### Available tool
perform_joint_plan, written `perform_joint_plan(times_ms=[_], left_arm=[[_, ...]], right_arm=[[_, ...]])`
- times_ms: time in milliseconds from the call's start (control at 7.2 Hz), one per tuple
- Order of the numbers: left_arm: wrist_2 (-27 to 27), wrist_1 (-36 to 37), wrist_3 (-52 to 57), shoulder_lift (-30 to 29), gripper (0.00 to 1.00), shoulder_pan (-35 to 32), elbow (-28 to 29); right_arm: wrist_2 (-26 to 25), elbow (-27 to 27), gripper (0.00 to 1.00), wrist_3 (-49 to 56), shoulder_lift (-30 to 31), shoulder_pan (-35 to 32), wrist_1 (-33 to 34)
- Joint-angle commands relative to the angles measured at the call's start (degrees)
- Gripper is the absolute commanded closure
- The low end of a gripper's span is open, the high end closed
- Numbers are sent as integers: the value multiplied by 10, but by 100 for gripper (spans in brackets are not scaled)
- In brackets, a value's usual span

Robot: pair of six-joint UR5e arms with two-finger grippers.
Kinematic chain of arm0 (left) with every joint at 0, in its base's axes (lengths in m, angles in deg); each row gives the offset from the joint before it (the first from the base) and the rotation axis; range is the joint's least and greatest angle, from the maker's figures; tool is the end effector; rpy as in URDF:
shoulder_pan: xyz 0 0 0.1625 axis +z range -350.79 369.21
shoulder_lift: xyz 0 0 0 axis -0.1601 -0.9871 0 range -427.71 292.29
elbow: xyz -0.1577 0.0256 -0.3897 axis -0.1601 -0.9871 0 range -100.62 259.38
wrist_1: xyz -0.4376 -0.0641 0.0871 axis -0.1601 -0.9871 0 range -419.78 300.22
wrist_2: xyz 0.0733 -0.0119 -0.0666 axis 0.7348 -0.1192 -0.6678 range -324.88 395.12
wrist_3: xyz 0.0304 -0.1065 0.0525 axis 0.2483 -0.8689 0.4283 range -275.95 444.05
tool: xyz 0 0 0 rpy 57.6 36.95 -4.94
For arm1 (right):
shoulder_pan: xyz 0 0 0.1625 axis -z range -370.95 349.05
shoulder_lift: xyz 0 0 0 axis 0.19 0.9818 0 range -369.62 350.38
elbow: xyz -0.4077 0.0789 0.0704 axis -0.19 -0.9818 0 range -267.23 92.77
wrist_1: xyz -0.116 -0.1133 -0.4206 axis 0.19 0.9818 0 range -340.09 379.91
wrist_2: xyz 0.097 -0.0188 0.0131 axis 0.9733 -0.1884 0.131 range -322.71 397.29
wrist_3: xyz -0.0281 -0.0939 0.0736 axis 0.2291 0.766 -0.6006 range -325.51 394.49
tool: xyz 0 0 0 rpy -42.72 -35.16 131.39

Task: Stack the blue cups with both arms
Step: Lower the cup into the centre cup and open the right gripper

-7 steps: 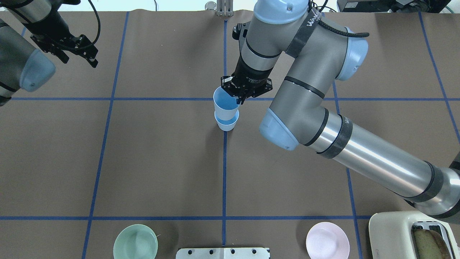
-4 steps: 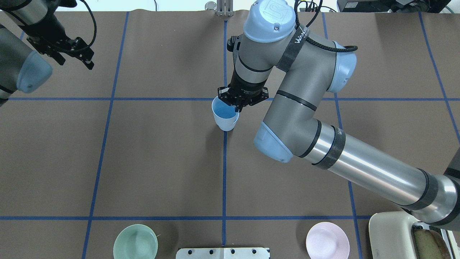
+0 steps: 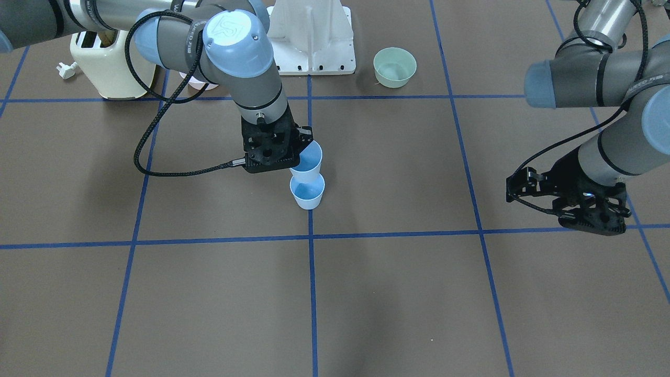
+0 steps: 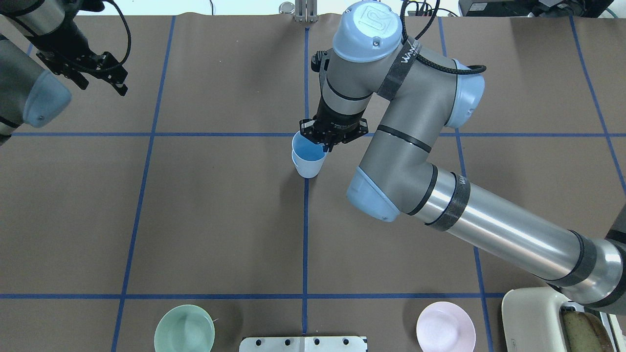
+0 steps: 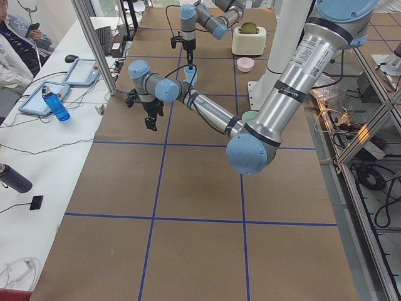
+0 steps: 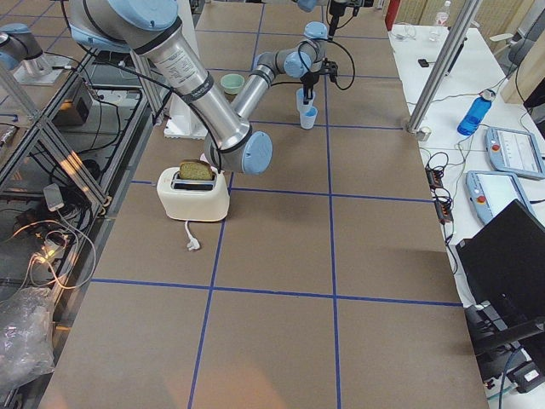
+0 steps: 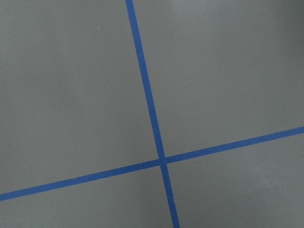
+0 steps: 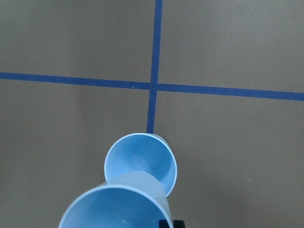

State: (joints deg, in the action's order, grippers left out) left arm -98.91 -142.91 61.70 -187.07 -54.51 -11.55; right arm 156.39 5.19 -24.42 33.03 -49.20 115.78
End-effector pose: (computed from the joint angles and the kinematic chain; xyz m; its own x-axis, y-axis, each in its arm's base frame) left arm 0.2689 -0.6533 0.3536 0.6376 0.2106 -0.7411 -0.1769 0.9762 0.1252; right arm -0.5308 -0.5122 0.1271 0.6271 -0.0802 0.7748 0.0558 0.9968 0.0580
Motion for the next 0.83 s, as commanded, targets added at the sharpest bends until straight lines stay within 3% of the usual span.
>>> perform_joint_plan(times_ms=[0,278,694], left_arm=[[-1,0,-1,0,3,1,1],[-1,0,-1,1,3,1,1],[-2,-1,0,1,3,2,3]], right_arm=[[-13,-8,100,0,-2,0,-6],[-17,-33,100,-6,-3,0,-47],[-16,-33,100,-3,-2,0,-48]])
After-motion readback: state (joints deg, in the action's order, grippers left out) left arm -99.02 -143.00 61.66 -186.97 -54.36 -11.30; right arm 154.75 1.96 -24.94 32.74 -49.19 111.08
